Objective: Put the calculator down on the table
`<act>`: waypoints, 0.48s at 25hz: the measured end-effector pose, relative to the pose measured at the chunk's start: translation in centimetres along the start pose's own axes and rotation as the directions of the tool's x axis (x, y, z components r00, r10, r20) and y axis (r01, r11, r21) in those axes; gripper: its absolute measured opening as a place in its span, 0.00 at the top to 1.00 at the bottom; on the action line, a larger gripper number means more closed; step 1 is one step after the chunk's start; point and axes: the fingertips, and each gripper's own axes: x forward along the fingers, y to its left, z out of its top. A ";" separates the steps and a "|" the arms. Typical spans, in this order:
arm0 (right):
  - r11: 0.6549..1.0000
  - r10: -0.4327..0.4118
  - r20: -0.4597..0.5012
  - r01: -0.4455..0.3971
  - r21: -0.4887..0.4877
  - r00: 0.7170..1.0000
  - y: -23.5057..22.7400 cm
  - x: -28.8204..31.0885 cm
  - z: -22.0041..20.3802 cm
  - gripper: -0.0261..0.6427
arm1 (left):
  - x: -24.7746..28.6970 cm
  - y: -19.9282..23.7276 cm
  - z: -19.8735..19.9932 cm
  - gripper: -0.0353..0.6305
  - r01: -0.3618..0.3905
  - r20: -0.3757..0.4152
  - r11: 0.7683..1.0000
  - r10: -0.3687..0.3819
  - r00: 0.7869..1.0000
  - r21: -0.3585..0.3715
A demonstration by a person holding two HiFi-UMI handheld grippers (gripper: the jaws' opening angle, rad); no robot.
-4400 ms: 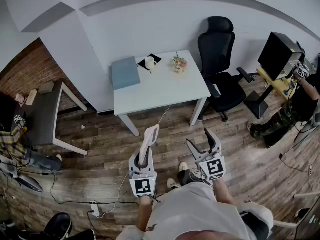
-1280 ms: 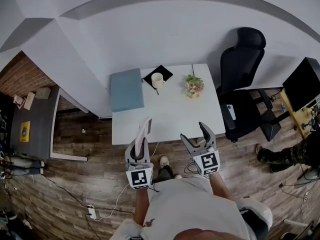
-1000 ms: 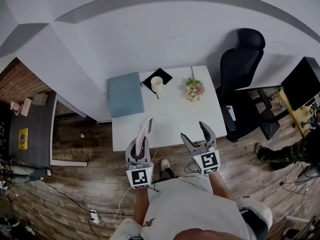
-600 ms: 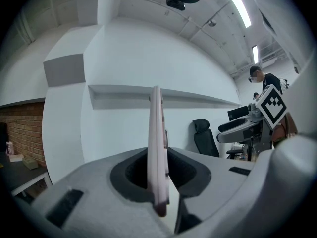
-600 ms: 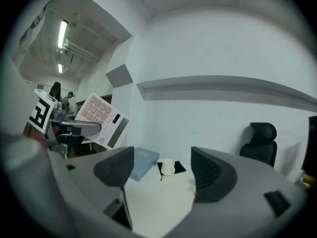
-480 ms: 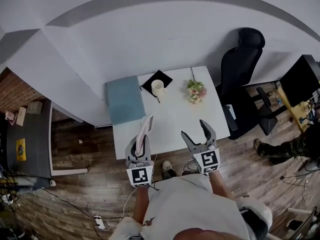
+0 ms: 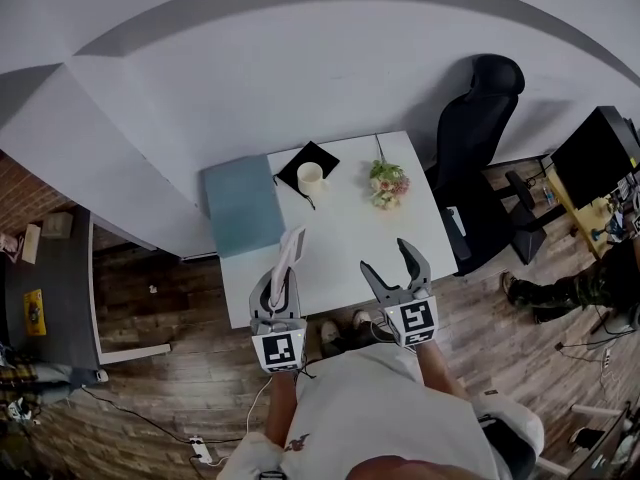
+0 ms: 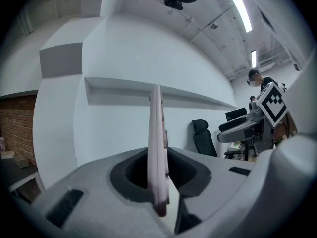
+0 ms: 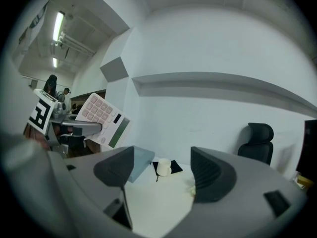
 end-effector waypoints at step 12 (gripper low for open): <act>1.000 0.012 -0.006 -0.012 0.004 1.000 -2.1 3.3 -0.1 0.43 | 3.7 0.5 -0.3 0.84 -0.011 -0.019 1.000 0.010 1.000 -0.010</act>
